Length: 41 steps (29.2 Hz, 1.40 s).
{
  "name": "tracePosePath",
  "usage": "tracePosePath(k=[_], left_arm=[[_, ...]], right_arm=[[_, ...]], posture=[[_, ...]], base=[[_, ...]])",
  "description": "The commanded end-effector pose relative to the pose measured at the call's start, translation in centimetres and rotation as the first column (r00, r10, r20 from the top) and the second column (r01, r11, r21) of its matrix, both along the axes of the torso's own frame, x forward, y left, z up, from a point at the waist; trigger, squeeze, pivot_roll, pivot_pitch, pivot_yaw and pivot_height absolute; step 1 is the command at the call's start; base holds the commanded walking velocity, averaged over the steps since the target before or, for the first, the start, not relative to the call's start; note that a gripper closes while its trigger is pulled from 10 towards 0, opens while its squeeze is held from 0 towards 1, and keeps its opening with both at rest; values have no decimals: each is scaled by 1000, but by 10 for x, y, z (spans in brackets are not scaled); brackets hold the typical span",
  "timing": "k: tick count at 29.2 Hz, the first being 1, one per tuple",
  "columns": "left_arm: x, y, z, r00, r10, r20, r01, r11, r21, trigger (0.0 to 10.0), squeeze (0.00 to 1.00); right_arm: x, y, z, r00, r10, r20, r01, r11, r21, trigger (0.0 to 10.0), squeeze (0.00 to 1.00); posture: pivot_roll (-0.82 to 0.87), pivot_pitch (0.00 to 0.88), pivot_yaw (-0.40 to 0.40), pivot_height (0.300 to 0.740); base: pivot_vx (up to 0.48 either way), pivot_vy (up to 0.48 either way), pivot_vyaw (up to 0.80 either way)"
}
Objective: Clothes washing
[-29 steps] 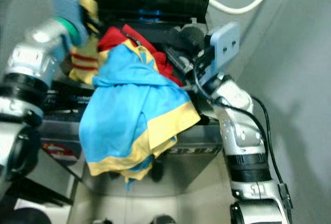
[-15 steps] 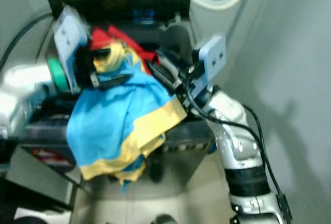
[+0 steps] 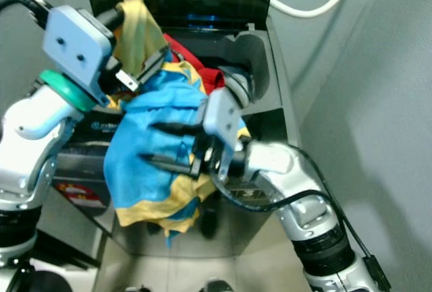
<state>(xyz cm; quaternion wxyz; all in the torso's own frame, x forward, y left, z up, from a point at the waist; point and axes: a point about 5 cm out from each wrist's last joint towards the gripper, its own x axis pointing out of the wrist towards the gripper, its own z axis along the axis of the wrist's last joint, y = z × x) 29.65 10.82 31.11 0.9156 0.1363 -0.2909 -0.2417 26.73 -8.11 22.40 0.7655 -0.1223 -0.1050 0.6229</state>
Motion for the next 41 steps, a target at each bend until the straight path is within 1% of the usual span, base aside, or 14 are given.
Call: tracePosePath(k=[1, 2, 4, 6, 7, 9, 12, 20, 27, 28, 29, 31, 32, 41], left_arm=[[2, 3, -8, 994, -10, -106, 0, 996, -88, 10000, 0], [5, 3, -19, 967, -66, -244, 16, 980, -200, 10000, 0], [5, 3, -19, 967, -66, -244, 16, 980, -200, 10000, 0], [9, 12, -30, 897, -195, -397, 6, 903, -429, 10000, 0], [9, 12, -30, 897, -195, -397, 6, 903, -429, 10000, 0], [13, 21, -30, 854, -289, -433, -17, 816, -578, 10000, 0], [15, 28, -32, 839, -305, -450, -44, 787, -615, 10000, 0], [5, 22, -32, 814, -347, -466, 39, 832, -553, 10000, 0], [-1, 20, -28, 798, -370, -475, 68, 840, -538, 10000, 0], [-2, 20, -27, 795, -370, -480, 67, 841, -537, 10000, 0], [-2, 20, -26, 787, -375, -489, 62, 837, -543, 10000, 0], [-2, 20, -26, 787, -375, -489, 62, 837, -543, 10000, 0], [-3, 20, -26, 783, -377, -494, 60, 837, -544, 10000, 0], [-4, 20, -25, 773, -384, -505, 59, 836, -546, 10000, 0]], right_arm=[[-2, 5, -8, 1000, 23, 16, -22, 998, -61, 10000, 0], [0, 7, -15, 999, 17, 43, -12, 993, -116, 10000, 0], [0, 7, -15, 999, 17, 43, -12, 993, -116, 10000, 0], [8, 8, -23, 993, -24, 116, 47, 979, -200, 10000, 0], [8, 8, -23, 993, -24, 116, 47, 979, -200, 10000, 0], [14, 7, -24, 984, -54, 169, 93, 968, -232, 10000, 0], [19, 7, -23, 975, -82, 206, 131, 962, -239, 10000, 0], [37, 1, -18, 933, -218, 286, 285, 934, -217, 10000, 0], [35, -3, -28, 946, -168, 275, 251, 920, -302, 10000, 0], [33, -3, -32, 955, -146, 259, 228, 918, -324, 7255, 0], [31, -2, -35, 962, -129, 241, 207, 919, -335, 3216, 0], [31, -2, -35, 962, -129, 241, 207, 919, -335, 3216, 0], [30, -1, -37, 967, -121, 226, 193, 922, -336, 0, 0], [30, 1, -39, 972, -120, 202, 180, 932, -314, 0, 0]], posture=[[-21, 0, 39, 740], [-21, 0, 39, 740], [-21, 0, 39, 740], [-13, 0, 38, 740], [-13, 0, 38, 740], [-11, 0, 34, 740], [-10, 0, 31, 740], [-10, 0, 29, 740], [-12, 7, 25, 740], [-12, 8, 24, 740], [-12, 10, 22, 740], [-12, 10, 22, 740], [-12, 10, 22, 740], [-11, 13, 22, 740]], base=[[0, 0, 0], [0, 0, 0], [0, 0, 0], [0, 0, 0], [0, 0, 0], [0, 0, 0], [0, 0, 0], [0, 0, 0], [0, 0, 0], [0, 0, 0], [0, 0, 0], [0, 0, 0], [0, 0, 0], [0, 0, 0]])
